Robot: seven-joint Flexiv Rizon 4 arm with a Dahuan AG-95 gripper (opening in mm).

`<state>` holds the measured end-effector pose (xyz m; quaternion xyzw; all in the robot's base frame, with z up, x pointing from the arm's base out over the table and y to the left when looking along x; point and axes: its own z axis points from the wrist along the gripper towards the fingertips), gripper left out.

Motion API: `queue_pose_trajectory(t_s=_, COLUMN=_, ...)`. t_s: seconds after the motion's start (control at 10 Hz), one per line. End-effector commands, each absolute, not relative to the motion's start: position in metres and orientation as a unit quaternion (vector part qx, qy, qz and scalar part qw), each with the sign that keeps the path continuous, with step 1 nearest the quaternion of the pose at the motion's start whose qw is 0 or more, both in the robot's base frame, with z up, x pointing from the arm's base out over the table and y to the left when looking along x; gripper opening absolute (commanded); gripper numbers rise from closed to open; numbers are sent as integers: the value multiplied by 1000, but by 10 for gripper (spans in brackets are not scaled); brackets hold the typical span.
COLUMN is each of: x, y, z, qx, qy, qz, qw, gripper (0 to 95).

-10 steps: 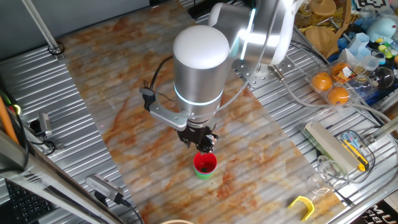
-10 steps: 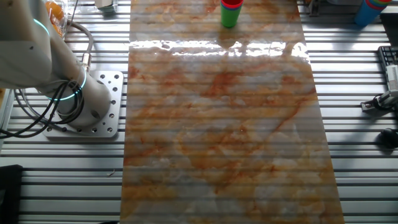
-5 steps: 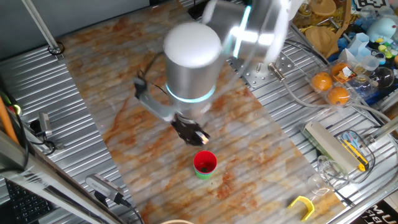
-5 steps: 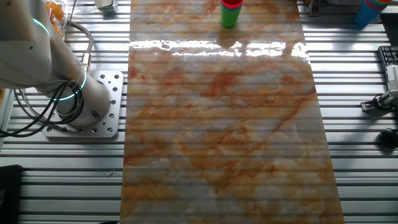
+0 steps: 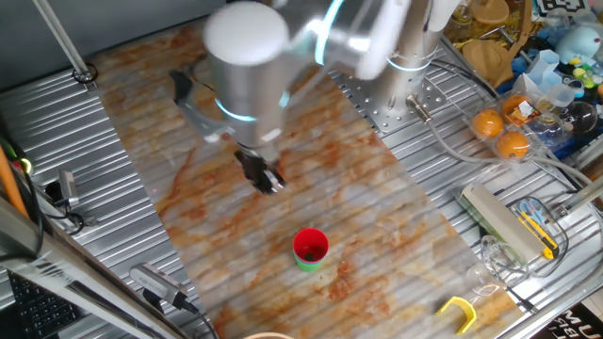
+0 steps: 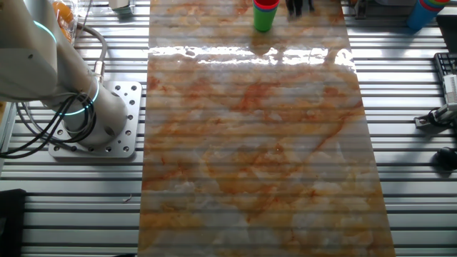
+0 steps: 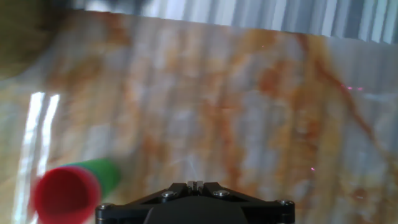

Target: Stack the cups

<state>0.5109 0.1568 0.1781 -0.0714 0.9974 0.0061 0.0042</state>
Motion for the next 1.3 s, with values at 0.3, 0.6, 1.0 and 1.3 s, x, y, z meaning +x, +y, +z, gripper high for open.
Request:
queue_pose_trajectory(t_s=0.3, x=504, y=77, z=153, qx=14, qy=1000, qz=-27, qw=5, gripper=0)
queue_pose_trajectory(t_s=0.6, x=499, y=76, z=154, qx=52, qy=998, qz=-29, qw=9, gripper=0)
queue_pose_trajectory(t_s=1.0, x=492, y=73, z=153, qx=86, qy=996, qz=-29, qw=2, gripper=0)
queue_pose_trajectory(t_s=1.3, x=486, y=72, z=154, qx=95, qy=995, qz=-27, qw=0, gripper=0)
